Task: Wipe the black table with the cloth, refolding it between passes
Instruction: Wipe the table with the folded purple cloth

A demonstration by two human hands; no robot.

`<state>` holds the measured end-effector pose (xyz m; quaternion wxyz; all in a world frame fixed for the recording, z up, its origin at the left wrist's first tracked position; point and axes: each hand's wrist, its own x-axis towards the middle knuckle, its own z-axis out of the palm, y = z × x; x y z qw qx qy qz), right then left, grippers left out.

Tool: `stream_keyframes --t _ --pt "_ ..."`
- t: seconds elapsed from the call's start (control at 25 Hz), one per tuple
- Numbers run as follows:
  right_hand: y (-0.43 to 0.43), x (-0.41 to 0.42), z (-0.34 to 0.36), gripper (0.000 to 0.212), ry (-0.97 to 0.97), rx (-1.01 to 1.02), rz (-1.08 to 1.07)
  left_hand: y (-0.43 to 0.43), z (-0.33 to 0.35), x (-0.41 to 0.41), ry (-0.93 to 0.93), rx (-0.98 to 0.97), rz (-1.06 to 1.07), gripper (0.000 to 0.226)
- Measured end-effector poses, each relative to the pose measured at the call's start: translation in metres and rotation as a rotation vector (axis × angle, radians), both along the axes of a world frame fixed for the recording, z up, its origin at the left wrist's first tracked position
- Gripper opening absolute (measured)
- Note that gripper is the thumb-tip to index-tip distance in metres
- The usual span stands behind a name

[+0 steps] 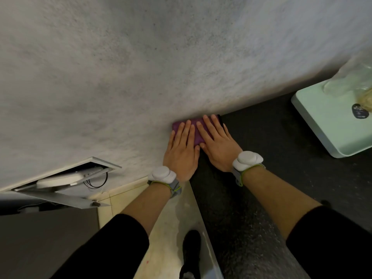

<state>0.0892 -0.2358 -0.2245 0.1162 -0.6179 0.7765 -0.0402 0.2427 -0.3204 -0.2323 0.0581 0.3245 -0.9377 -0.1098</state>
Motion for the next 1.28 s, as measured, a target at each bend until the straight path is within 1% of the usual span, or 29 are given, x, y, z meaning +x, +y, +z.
stream_keyframes --t 0.2,0.4,0.56,0.68,0.84,0.96,1.12,1.28 --pt "0.047 0.023 0.003 0.065 0.036 0.005 -0.032 0.036 0.005 0.022 -0.018 0.045 -0.060 0.066" --pt "0.117 0.057 0.009 0.064 0.086 0.009 -0.018 0.104 0.008 0.059 -0.037 0.046 -0.094 0.066" --pt "0.166 0.085 0.011 0.066 0.120 0.065 -0.030 0.152 0.011 0.089 -0.047 0.064 -0.104 0.065" --pt "0.181 0.093 0.014 0.066 0.172 0.091 -0.028 0.168 0.018 0.095 -0.063 0.068 -0.091 0.062" --pt "0.169 0.082 0.019 0.067 0.187 0.083 0.061 0.153 0.021 0.081 -0.105 -0.003 -0.109 0.063" --pt "0.157 0.067 0.021 0.068 0.199 0.072 0.116 0.133 0.014 0.068 -0.133 -0.009 -0.156 0.064" --pt "0.131 0.044 0.016 0.068 0.188 0.049 0.089 0.099 0.010 0.043 -0.143 -0.048 -0.196 0.064" --pt "0.091 0.003 0.014 0.068 0.177 0.030 0.028 0.053 0.009 -0.003 -0.126 -0.060 -0.234 0.063"
